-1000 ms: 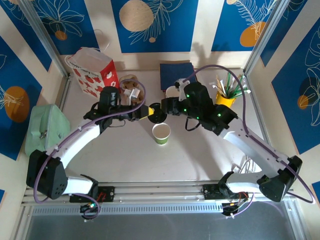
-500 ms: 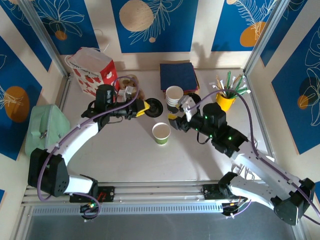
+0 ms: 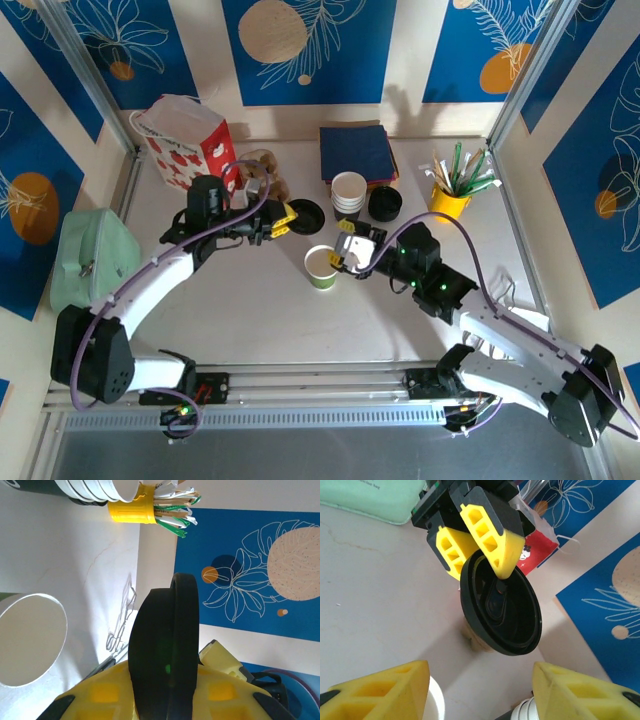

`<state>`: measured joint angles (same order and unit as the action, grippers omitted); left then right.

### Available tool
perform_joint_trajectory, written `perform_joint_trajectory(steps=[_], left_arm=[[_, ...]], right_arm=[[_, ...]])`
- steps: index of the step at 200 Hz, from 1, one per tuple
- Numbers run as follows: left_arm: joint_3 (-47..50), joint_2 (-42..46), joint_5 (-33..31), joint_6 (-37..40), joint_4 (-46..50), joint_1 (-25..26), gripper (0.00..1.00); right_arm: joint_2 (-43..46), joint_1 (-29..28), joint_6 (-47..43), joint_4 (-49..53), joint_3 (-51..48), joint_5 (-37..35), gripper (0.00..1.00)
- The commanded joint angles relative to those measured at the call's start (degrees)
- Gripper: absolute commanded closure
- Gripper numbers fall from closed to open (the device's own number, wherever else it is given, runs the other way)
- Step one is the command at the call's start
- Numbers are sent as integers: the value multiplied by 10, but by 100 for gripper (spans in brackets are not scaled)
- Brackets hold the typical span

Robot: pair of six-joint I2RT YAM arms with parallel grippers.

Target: Pack the takeout coffee

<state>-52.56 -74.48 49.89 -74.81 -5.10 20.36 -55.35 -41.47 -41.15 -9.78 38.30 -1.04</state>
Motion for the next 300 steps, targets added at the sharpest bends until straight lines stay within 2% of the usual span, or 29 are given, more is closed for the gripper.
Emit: perform_joint_trajectory(steps=[1, 53, 136, 180, 214, 248, 273, 288, 300], left_arm=[[4, 25, 2, -26, -5, -5, 89], [4, 44, -6, -26, 25, -5, 90], [13, 43, -4, -38, 19, -5, 91], [13, 44, 0, -44, 13, -5, 91], [17, 44, 1, -48, 7, -5, 91], [24, 39, 5, -64, -15, -5, 90], [24, 37, 7, -70, -24, -6, 89], [23, 37, 8, -74, -29, -6, 86], [21, 38, 7, -75, -30, -6, 80]], right_arm=[[-22, -3, -49, -63, 5, -10, 43], [-73, -13, -75, -98, 32, -29, 49], [-97, -28, -104, -113, 54, -55, 52], [-115, -32, -116, -110, 67, -61, 57], [-125, -35, -128, -101, 79, -68, 65], [-126, -41, -137, -95, 81, -71, 80], [-124, -41, -133, -82, 84, -72, 86], [-122, -41, -129, -75, 84, -71, 90], [-119, -41, -122, -67, 85, -71, 94]])
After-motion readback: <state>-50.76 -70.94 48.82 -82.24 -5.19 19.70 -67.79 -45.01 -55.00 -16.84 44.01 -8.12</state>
